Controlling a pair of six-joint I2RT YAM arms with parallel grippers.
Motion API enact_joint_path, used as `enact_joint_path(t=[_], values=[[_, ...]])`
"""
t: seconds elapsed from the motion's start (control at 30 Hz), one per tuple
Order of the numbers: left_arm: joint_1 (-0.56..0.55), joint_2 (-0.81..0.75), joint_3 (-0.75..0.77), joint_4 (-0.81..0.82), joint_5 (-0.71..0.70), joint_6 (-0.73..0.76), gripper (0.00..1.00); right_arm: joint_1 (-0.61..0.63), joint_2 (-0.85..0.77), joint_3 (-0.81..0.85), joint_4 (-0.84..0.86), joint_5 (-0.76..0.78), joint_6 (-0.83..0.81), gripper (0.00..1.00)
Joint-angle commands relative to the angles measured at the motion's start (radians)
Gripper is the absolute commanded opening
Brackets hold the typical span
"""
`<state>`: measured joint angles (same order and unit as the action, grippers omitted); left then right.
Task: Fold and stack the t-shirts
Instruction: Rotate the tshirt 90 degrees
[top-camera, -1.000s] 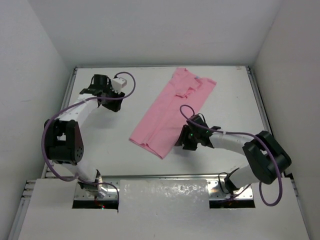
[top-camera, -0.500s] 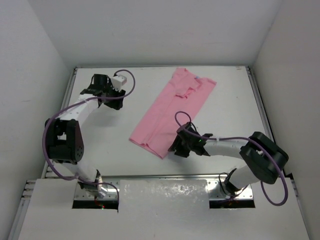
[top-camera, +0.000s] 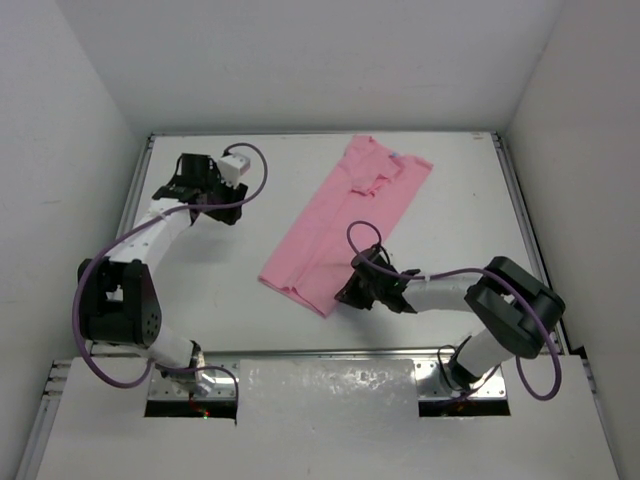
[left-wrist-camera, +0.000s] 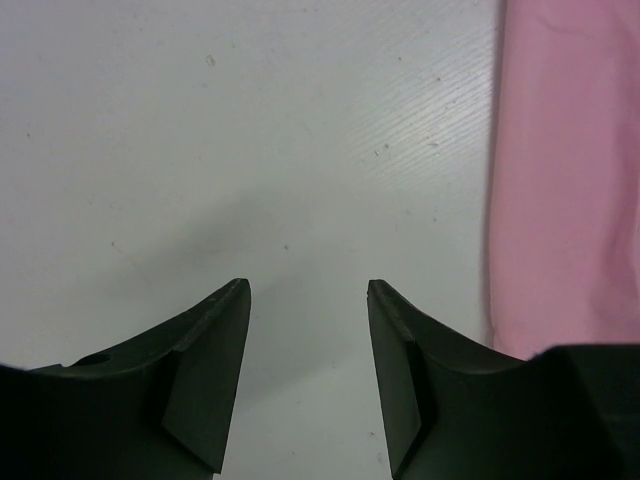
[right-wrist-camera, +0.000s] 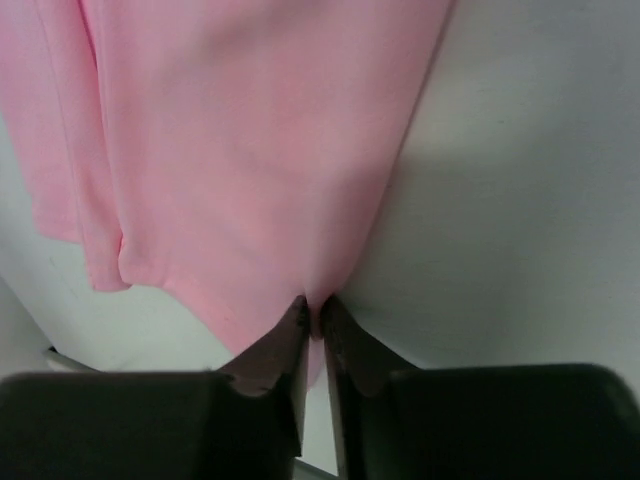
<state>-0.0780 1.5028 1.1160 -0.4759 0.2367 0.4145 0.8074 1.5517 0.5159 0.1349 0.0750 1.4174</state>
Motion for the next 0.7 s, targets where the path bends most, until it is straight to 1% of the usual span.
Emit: enact_joint_path(t=[0.0, 0.03, 0.13, 0.2, 0.23, 0.27, 0.3, 0.33, 0.4, 0.43, 0.47, 0.5, 0.53, 0.57, 0.6, 0.63, 0.67], values=[[-0.009, -0.03, -0.008, 0.008, 0.01, 0.012, 0.49, 0.001, 0.034, -0.04, -0.055, 0.065, 0.002, 0.13], [-0.011, -0.03, -0.008, 0.003, 0.027, 0.023, 0.49, -0.001, 0.036, -0.04, -0.058, 0.066, -0.014, 0.07], [-0.026, -0.032, -0.001, -0.026, 0.076, 0.073, 0.48, -0.005, 0.016, -0.036, -0.113, 0.071, -0.063, 0.0], [-0.045, -0.036, 0.01, -0.053, 0.105, 0.118, 0.48, -0.014, -0.013, -0.056, -0.167, 0.081, -0.095, 0.0], [-0.067, -0.042, 0.011, -0.085, 0.142, 0.18, 0.48, -0.023, -0.054, -0.069, -0.185, 0.08, -0.125, 0.0], [-0.08, -0.047, 0.013, -0.102, 0.166, 0.217, 0.48, -0.039, -0.08, -0.108, -0.198, 0.08, -0.141, 0.0], [-0.094, -0.056, 0.011, -0.133, 0.215, 0.292, 0.48, -0.051, -0.111, -0.132, -0.225, 0.071, -0.173, 0.0], [-0.12, -0.061, 0.011, -0.15, 0.237, 0.329, 0.48, -0.085, -0.178, -0.184, -0.239, 0.06, -0.192, 0.0], [-0.149, -0.064, 0.008, -0.18, 0.272, 0.397, 0.48, -0.128, -0.252, -0.241, -0.267, 0.016, -0.23, 0.0], [-0.192, -0.062, 0.008, -0.22, 0.297, 0.485, 0.48, -0.152, -0.29, -0.272, -0.297, -0.001, -0.274, 0.0], [-0.215, -0.064, 0.004, -0.24, 0.305, 0.535, 0.48, -0.201, -0.37, -0.319, -0.32, -0.013, -0.294, 0.0], [-0.239, -0.065, 0.001, -0.269, 0.311, 0.628, 0.48, -0.221, -0.408, -0.336, -0.368, -0.03, -0.316, 0.0], [-0.291, -0.069, -0.005, -0.279, 0.317, 0.674, 0.48, -0.259, -0.447, -0.362, -0.397, -0.037, -0.369, 0.0], [-0.321, -0.072, -0.021, -0.285, 0.322, 0.717, 0.48, -0.275, -0.512, -0.369, -0.426, -0.04, -0.392, 0.0], [-0.351, -0.079, -0.031, -0.291, 0.329, 0.815, 0.48, -0.289, -0.537, -0.37, -0.49, -0.049, -0.443, 0.0], [-0.418, -0.084, -0.048, -0.284, 0.328, 0.861, 0.48, -0.324, -0.559, -0.372, -0.515, -0.056, -0.469, 0.0], [-0.454, -0.087, -0.083, -0.273, 0.326, 0.901, 0.48, -0.341, -0.576, -0.372, -0.538, -0.069, -0.491, 0.0]])
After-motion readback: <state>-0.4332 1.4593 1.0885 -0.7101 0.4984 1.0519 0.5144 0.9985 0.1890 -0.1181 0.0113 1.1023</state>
